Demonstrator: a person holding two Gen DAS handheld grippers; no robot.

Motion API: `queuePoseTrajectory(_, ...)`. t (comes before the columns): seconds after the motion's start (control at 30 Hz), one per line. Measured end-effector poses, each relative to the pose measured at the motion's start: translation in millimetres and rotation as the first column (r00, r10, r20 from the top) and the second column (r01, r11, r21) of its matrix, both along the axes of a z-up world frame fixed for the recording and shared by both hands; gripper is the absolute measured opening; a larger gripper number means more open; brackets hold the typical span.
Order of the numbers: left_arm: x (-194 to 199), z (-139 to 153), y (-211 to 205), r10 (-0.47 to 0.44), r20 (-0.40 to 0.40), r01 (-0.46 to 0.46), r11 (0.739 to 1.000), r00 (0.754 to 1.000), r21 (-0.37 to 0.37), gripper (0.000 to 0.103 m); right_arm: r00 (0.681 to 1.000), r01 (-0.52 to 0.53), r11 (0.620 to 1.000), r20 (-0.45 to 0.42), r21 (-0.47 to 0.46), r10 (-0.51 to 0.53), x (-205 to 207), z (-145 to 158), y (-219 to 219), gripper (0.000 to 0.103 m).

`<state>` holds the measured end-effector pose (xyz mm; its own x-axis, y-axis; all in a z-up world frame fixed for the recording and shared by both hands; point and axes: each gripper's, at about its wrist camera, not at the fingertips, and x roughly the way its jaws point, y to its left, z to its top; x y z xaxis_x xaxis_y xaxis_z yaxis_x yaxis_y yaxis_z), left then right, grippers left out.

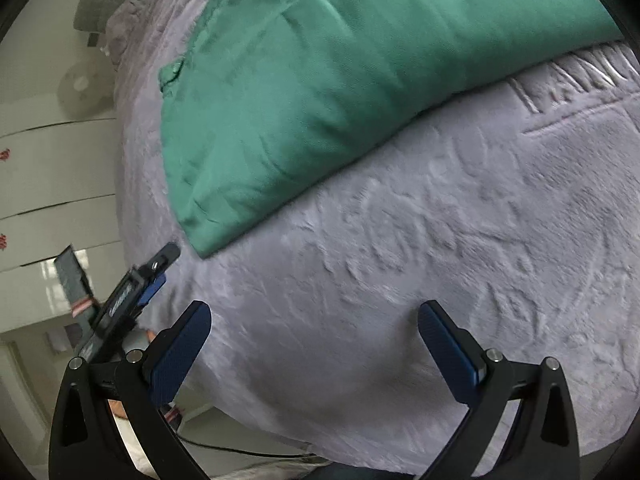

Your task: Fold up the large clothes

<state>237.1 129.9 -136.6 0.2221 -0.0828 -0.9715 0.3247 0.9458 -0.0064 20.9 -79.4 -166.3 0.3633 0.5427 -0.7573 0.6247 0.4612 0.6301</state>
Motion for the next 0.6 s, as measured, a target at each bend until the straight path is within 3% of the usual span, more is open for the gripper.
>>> queuePoseTrajectory(0.23, 38, -38, -21, 0.018, 0.008, -0.018, 1.0, 1.0, 0.017, 0.103, 0.994, -0.03, 0.999, 0.104, 0.022, 0.028, 22, -3, 2, 0.103)
queuePoseTrajectory(0.47, 40, -47, -16, 0.012, 0.018, -0.011, 1.0, 1.0, -0.029, 0.103, 0.961, 0.061, 0.986, 0.257, 0.158, -0.101, 30, -9, -18, 0.103)
queuePoseTrajectory(0.6, 26, -40, 1, 0.009, 0.011, -0.009, 0.999, 1.0, -0.043, 0.103, 0.947, 0.11, 0.96, 0.267, 0.257, -0.18, 35, -32, -17, 0.103)
